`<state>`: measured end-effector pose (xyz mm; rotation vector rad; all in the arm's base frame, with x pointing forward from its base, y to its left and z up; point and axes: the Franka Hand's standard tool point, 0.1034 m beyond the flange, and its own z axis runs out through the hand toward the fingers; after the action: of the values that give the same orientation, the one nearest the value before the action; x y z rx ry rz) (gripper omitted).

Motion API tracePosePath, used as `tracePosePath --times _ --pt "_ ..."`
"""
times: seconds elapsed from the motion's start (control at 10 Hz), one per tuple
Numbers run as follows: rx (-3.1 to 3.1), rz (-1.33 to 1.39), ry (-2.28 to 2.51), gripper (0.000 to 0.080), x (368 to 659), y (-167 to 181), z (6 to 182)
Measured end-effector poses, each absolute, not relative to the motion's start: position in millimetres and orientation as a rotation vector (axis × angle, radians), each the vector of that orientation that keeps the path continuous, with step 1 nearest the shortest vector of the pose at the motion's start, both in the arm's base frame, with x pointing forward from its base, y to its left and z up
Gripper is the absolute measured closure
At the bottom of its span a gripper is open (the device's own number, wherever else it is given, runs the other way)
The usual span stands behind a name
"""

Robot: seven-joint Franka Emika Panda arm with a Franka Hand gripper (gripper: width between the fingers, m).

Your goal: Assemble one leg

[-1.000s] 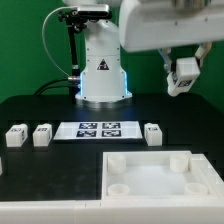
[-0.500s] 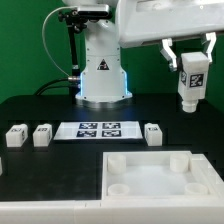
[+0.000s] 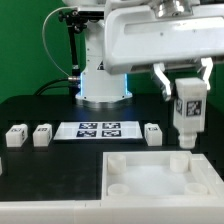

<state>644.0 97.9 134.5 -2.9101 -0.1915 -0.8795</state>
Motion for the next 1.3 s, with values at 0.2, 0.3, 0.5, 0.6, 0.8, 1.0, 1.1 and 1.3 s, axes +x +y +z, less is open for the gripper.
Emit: tracePosePath --times 0.2,0.3,0.5,0.6,0.8,1.0,1.1,1.3 --pt "-2.907 -0.852 -0.193 0.0508 641.2 109.7 116.0" --pt "-2.908 -0.844 -0.192 0.0508 638.5 112.5 109.0" --pt "-2.906 -0.844 -0.198 0.0508 634.8 116.2 105.7" --pt "-2.908 -0.84 -0.198 0.0508 633.1 115.6 102.7" --pt "-2.913 -0.828 -0.201 0.0508 631.3 114.0 97.0" --pt "-2.919 -0.814 -0.199 0.0508 629.2 112.4 90.5" --pt "-2.92 -0.806 -0.198 0.0508 628.6 112.7 86.0" --pt "-2.915 -0.827 -0.194 0.0508 629.0 113.1 79.7"
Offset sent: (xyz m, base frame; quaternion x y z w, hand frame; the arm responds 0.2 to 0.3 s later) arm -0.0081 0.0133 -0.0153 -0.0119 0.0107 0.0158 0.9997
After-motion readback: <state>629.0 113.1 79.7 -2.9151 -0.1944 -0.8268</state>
